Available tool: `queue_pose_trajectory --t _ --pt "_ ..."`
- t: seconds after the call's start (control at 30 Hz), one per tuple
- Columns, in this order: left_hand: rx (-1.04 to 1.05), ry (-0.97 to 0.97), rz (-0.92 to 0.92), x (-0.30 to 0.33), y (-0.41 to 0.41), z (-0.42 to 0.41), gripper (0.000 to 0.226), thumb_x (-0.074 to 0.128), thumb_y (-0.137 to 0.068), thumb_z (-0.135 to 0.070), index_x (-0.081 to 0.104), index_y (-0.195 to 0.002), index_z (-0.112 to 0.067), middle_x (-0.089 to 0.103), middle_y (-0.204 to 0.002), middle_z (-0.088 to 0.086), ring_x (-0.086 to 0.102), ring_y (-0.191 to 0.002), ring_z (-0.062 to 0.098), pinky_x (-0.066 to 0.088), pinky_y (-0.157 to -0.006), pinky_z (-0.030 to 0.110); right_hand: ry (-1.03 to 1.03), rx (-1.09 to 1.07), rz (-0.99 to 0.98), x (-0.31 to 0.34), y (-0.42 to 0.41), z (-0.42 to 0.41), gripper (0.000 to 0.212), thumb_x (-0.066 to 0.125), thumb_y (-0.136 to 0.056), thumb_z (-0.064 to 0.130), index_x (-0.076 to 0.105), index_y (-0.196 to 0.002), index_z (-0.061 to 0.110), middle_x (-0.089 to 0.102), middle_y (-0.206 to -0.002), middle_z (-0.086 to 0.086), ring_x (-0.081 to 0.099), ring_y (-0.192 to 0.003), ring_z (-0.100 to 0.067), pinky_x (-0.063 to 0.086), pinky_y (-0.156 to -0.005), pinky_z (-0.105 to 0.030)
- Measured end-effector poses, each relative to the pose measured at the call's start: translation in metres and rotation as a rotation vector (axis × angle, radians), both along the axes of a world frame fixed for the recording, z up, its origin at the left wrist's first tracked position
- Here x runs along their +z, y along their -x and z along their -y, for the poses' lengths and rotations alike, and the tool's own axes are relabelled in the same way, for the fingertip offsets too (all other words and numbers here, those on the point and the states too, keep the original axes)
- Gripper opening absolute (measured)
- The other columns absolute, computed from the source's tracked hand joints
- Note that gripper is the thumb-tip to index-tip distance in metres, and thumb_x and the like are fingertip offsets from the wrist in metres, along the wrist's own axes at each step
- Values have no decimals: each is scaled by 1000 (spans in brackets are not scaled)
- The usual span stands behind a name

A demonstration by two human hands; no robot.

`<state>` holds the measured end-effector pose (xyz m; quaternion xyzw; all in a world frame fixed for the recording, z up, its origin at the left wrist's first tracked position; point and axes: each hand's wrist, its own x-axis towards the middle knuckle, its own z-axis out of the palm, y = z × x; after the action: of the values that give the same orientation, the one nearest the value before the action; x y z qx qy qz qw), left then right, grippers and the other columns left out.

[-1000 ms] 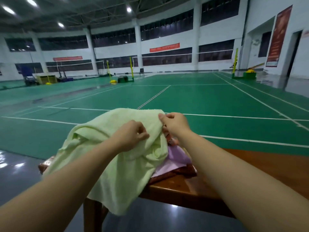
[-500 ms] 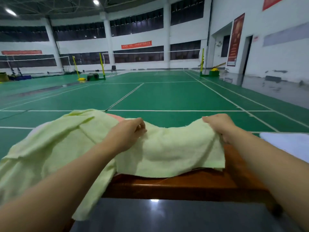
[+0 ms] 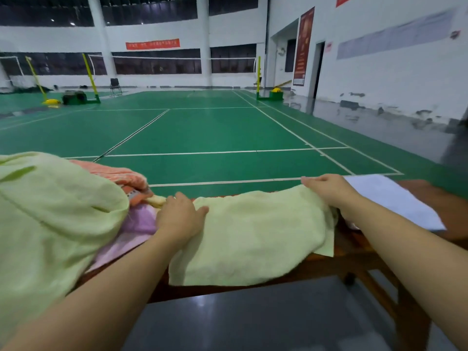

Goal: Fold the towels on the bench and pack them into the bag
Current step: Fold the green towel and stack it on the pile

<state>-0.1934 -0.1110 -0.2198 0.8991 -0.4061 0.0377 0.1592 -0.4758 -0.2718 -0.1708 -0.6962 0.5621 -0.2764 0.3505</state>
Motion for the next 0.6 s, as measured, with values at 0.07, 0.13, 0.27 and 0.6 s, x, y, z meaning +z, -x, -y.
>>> queue_pose_trajectory --t 0.07,0.13,0.27,0.6 --pt "-29 14 -38 0 -7 4 50 59 -93 -55 65 -113 -10 67 -117 16 63 -103 35 52 -85 39 39 32 -189 -1 -1 -1 40 61 -96 46 70 -100 8 67 -103 -10 63 -95 -28 45 -77 -34" --pt "-62 54 -105 2 -10 8 38 63 -88 -47 67 -108 -15 67 -113 13 61 -101 34 52 -85 40 83 66 -132 -1 -3 1 27 70 -93 35 73 -108 13 68 -104 -7 65 -97 -26 50 -79 -34" --pt "-104 212 -159 12 1 18 32 69 -87 -36 58 -110 -18 52 -122 10 49 -117 33 42 -99 40 -96 229 495 10 -18 -1 36 77 -87 11 70 -122 13 75 -109 -14 73 -84 -23 61 -79 -39" --pt "-802 423 -1125 95 59 25 50 66 -92 -47 68 -124 -9 73 -115 13 69 -99 26 54 -83 37 -184 803 600 78 -43 -41 47 68 -86 3 62 -132 8 71 -125 -9 69 -110 -24 59 -88 -33"
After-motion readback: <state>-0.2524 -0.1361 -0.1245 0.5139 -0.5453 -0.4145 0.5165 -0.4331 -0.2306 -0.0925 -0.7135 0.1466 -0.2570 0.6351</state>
